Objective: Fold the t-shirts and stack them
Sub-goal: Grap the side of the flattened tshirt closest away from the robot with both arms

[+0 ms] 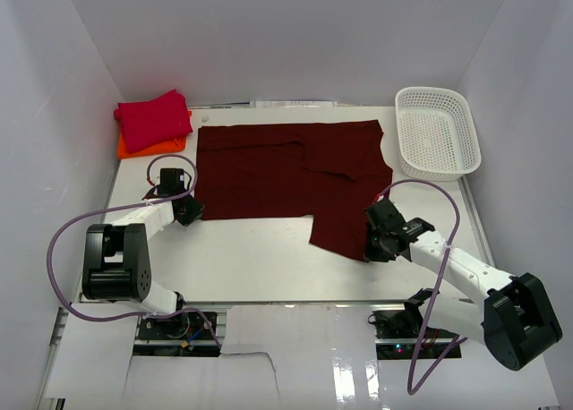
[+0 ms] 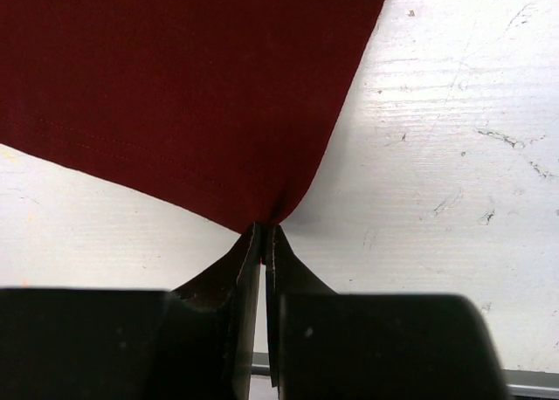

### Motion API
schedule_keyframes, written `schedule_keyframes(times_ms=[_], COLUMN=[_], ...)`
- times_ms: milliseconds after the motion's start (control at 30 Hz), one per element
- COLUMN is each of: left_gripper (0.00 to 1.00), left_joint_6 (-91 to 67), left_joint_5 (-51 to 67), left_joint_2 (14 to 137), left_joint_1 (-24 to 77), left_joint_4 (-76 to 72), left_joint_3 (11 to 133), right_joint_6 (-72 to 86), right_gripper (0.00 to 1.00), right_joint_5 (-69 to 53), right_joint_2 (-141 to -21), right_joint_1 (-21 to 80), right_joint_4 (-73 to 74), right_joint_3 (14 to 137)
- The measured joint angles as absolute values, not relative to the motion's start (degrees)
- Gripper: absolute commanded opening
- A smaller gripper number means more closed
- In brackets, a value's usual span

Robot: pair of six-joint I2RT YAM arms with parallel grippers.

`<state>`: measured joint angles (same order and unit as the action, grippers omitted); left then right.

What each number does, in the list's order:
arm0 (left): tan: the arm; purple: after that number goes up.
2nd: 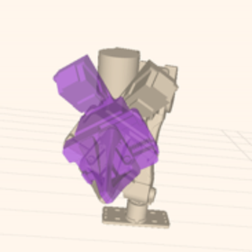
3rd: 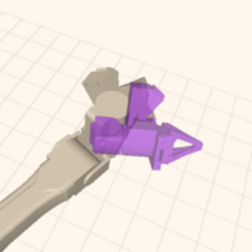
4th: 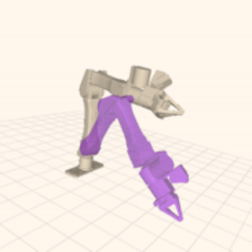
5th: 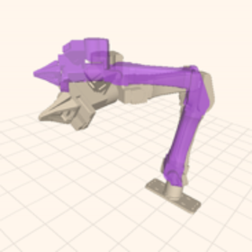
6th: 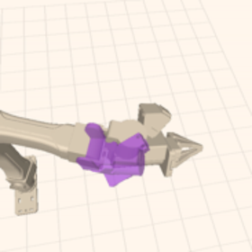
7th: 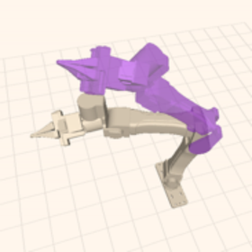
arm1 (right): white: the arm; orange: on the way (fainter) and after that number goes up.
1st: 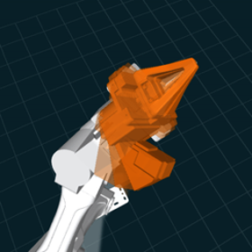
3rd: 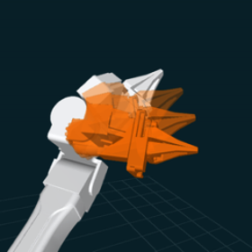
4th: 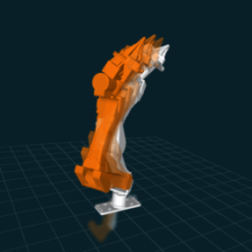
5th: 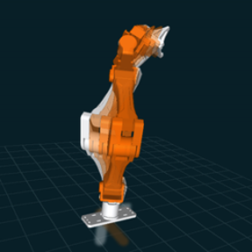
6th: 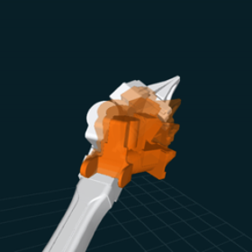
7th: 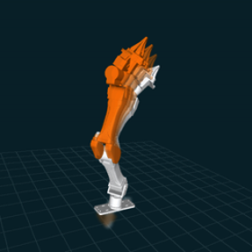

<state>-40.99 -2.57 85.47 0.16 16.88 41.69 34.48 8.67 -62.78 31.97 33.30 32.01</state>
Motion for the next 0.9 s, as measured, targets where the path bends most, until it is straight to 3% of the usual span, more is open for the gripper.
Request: schedule_keyframes(times_ms=[467,900], left_gripper=[0.00,0.00], left_joint_6=[-40.25,-39.51], left_joint_5=[-2.39,-2.52], left_joint_2=[85.27,86.17], left_joint_1=[0.16,0.16], left_joint_4=[18.31,20.99], left_joint_3=[42.41,51.92], right_joint_6=[30.59,26.24], right_gripper=[0.08,0.08], right_joint_5=[7.99,7.55], right_joint_2=[-63.83,-71.90], right_joint_1=[31.97,31.53], right_joint_4=[39.68,43.46], right_joint_3=[46.65,58.46])
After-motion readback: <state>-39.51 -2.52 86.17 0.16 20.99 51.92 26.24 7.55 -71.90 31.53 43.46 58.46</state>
